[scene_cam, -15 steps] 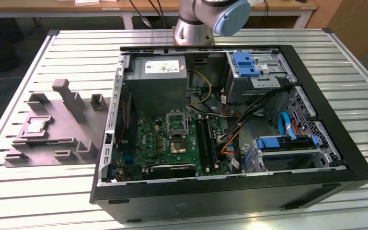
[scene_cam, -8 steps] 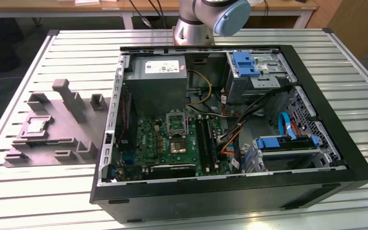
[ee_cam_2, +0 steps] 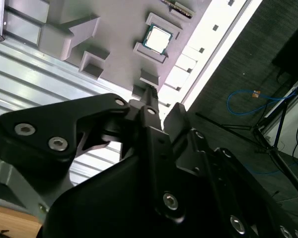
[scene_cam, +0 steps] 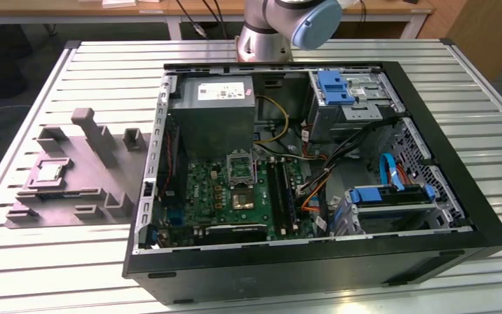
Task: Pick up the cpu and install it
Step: 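Pick up the cpu and move it towards the insertion slot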
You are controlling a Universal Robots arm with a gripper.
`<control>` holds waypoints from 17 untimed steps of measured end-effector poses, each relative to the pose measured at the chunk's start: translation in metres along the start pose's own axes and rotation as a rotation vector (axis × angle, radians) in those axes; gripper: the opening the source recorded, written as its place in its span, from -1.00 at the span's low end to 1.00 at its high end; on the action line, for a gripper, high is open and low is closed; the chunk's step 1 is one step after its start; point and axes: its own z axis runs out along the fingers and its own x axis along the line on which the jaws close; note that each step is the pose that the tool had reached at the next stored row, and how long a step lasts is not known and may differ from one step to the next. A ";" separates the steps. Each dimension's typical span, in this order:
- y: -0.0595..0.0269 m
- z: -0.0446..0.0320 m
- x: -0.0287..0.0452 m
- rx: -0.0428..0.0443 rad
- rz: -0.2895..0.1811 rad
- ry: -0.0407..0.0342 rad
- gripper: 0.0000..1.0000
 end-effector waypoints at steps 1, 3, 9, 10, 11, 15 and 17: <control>0.0000 0.0000 0.0000 -0.0001 0.000 0.0000 -0.29; 0.0000 0.0001 0.0000 -0.0001 0.000 0.0001 -0.18; 0.0003 0.0034 0.0003 -0.0013 -0.055 0.0024 0.06; 0.0002 0.0042 0.0003 -0.0014 -0.064 0.0028 0.06; 0.0002 0.0047 0.0003 -0.0014 -0.065 0.0029 0.06; 0.0000 0.0077 0.0003 -0.0014 -0.065 0.0030 0.06; -0.0002 0.0124 0.0004 -0.0014 -0.065 0.0029 0.06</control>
